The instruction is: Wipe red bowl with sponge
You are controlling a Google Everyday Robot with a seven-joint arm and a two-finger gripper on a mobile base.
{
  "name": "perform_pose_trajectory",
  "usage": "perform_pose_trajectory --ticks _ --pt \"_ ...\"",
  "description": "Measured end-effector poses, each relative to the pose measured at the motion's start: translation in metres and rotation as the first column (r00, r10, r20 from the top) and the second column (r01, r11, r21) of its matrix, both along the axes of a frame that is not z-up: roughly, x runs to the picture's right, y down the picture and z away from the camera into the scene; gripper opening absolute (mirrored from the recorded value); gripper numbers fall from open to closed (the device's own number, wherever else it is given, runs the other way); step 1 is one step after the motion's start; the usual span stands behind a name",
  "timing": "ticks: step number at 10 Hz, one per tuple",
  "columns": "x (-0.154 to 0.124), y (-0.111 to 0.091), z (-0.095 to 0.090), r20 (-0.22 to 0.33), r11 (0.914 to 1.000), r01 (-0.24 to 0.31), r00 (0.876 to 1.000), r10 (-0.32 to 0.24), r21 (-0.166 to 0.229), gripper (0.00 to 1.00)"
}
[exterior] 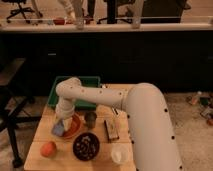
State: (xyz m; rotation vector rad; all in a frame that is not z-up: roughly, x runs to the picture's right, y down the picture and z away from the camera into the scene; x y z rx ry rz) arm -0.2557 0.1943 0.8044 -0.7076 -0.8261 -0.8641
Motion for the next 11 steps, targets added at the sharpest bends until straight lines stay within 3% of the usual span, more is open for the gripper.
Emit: perform_pose_trajectory --ticks 5,8,11 --pt "-0.014 0.005 -0.009 0.055 0.9994 0.032 0.998 -0.032 -0.011 0.0" --pt "0.008 0.019 -0.01 0.038 0.9993 0.005 0.999 -0.003 -0.038 0.0" --pt "0.027 0.019 -0.009 0.014 0.9984 -0.033 0.999 0.034 -0.046 0.0"
